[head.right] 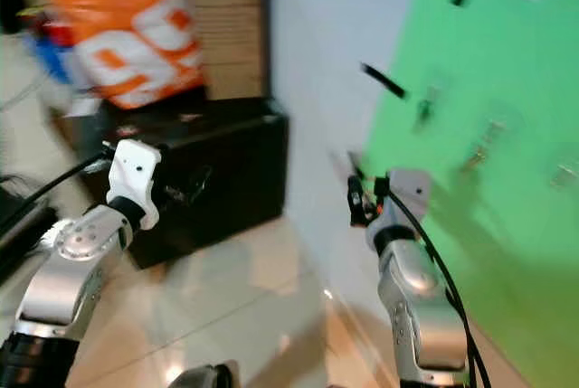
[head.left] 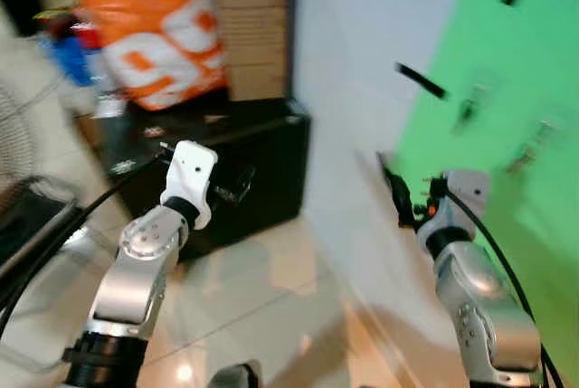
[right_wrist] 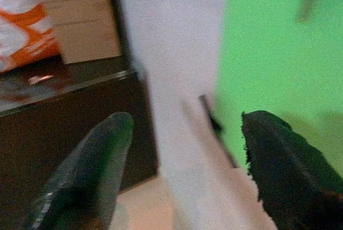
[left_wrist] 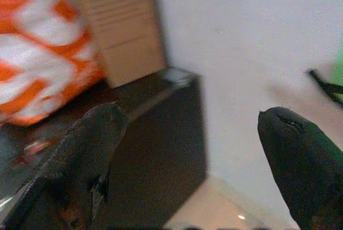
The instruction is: Hang keys on a hook
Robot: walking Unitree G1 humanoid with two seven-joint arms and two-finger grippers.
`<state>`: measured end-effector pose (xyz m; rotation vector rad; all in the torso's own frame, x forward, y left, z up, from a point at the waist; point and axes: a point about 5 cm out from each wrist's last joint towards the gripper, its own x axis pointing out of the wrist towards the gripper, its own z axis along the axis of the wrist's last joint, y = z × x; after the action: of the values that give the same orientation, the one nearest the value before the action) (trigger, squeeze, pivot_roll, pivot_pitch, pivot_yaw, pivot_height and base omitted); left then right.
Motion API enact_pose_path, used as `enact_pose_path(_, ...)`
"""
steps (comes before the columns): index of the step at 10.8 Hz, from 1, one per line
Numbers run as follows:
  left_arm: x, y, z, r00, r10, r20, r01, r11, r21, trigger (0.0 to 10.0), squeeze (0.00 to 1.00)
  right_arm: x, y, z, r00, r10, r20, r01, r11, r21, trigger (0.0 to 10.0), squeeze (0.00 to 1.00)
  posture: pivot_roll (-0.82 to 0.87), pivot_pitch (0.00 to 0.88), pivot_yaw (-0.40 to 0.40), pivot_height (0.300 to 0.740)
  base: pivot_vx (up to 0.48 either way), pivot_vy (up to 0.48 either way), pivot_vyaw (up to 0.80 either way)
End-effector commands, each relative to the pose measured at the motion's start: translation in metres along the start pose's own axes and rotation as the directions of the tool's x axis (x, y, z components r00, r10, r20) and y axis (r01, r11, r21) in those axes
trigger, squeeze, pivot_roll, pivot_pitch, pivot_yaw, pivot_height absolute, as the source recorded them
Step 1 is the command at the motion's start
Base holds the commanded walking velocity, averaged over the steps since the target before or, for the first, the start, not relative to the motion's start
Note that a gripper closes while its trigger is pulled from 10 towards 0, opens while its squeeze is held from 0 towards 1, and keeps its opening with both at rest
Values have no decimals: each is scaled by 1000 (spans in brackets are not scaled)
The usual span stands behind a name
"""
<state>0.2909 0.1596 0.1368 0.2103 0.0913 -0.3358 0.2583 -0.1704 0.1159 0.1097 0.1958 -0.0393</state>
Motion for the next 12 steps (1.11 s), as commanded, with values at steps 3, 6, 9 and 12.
enact_pose_path(3,-2,3,0,999,47,3,-47,999,3,10000,0,0,-3,-1,1000,-1,23,2,1000,-29,10000,1000,-83,0,8,740,286,0,138)
enact_pose_path(6,-2,3,1,999,52,11,-52,999,6,10000,0,1,-3,-2,1000,-1,20,1,999,-44,10000,1000,-76,0,0,740,299,0,0)
enact_pose_path(9,-3,3,0,998,58,14,-58,998,4,10000,0,2,-2,-2,999,-12,32,14,996,-89,10000,1000,-72,0,-5,740,339,0,0)
enact_pose_path(12,-5,2,-3,998,59,11,-59,998,1,10000,0,1,-2,-4,999,8,32,-4,993,-119,10000,1000,-67,0,-12,740,344,0,0)
